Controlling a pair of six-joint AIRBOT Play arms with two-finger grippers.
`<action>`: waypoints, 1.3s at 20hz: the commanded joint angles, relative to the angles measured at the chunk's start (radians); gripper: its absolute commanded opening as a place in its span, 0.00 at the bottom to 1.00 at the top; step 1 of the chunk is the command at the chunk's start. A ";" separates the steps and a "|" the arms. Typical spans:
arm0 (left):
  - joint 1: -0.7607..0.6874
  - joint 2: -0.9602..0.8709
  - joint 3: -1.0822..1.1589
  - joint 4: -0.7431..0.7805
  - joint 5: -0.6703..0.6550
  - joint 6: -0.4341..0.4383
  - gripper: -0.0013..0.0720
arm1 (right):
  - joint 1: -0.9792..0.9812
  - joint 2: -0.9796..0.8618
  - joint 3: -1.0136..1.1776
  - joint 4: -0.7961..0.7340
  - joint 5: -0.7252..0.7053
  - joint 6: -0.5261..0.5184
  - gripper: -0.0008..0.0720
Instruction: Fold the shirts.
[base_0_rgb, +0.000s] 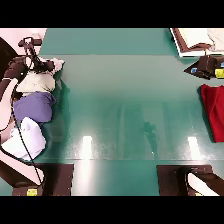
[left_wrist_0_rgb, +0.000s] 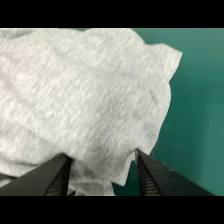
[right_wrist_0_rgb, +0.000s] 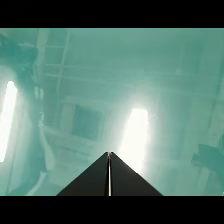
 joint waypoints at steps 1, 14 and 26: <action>0.005 -0.023 0.010 -0.004 0.067 -0.002 0.60 | 0.000 -0.001 0.000 0.000 -0.022 0.000 0.03; -0.087 0.534 0.298 0.002 -0.268 0.151 0.04 | 0.000 0.026 0.182 0.000 -0.111 0.000 0.03; -0.802 0.647 0.187 -0.014 -0.642 0.130 0.04 | 0.000 0.032 0.375 0.000 0.003 0.000 0.03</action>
